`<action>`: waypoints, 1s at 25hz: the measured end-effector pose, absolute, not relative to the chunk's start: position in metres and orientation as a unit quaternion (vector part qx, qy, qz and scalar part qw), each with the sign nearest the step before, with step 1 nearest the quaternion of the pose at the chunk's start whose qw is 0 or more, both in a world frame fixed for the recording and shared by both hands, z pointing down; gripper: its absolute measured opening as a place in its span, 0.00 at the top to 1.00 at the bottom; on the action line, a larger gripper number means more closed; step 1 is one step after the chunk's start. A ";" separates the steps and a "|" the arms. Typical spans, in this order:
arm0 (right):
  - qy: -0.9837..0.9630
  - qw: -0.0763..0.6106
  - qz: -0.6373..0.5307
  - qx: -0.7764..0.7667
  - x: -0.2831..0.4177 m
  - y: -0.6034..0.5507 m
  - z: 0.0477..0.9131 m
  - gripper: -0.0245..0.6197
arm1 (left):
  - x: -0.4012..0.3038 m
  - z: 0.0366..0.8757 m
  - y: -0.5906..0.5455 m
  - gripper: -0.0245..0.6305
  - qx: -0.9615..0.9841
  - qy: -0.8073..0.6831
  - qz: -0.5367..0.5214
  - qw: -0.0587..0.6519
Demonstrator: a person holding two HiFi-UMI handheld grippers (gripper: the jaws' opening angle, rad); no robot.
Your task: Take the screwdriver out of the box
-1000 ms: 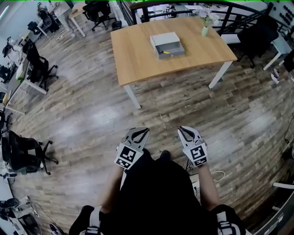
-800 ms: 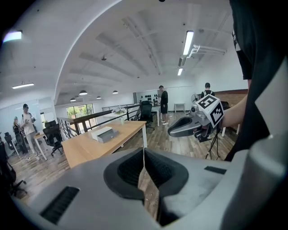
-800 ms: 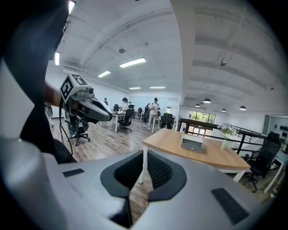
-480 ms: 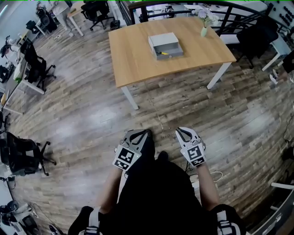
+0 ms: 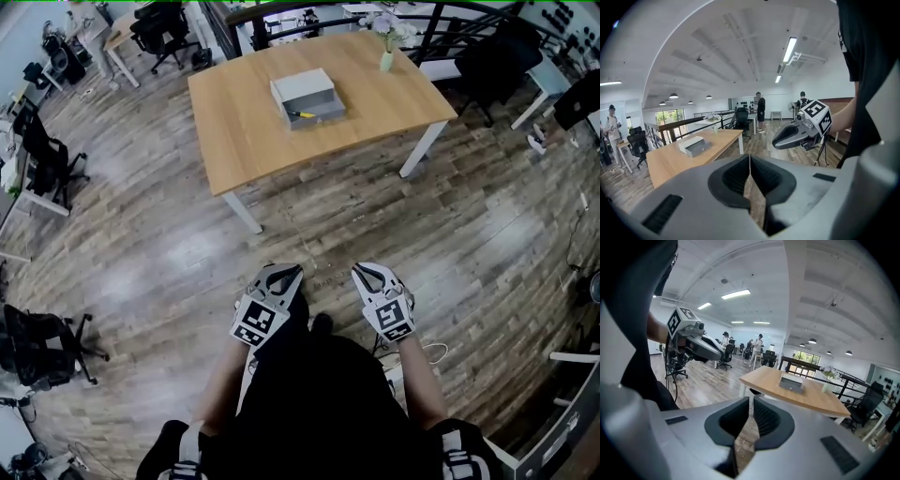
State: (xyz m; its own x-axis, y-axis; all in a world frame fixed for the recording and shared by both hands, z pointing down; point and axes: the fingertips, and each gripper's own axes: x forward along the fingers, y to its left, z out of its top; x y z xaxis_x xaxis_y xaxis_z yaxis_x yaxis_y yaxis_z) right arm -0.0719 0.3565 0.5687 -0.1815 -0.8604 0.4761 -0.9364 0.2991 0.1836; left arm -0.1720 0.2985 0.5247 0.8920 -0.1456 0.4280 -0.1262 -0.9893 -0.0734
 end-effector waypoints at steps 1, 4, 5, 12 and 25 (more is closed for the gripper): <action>-0.762 0.254 0.078 0.591 -0.068 0.356 0.569 0.89 | -0.168 0.525 0.296 0.92 -0.973 0.066 -0.221 0.022; -0.758 0.248 0.081 0.598 -0.061 0.347 0.567 0.89 | -0.163 0.524 0.286 0.92 -0.973 0.061 -0.223 0.022; -0.757 0.249 0.079 0.599 -0.059 0.344 0.567 0.89 | -0.162 0.523 0.281 0.92 -0.972 0.061 -0.224 0.023; -0.757 0.250 0.076 0.599 -0.056 0.313 0.567 0.89 | -0.157 0.522 0.251 0.92 -0.972 0.066 -0.225 0.020; -0.739 0.251 0.089 0.619 -0.033 0.246 0.573 0.89 | -0.147 0.534 0.184 0.92 -0.972 0.064 -0.226 -0.008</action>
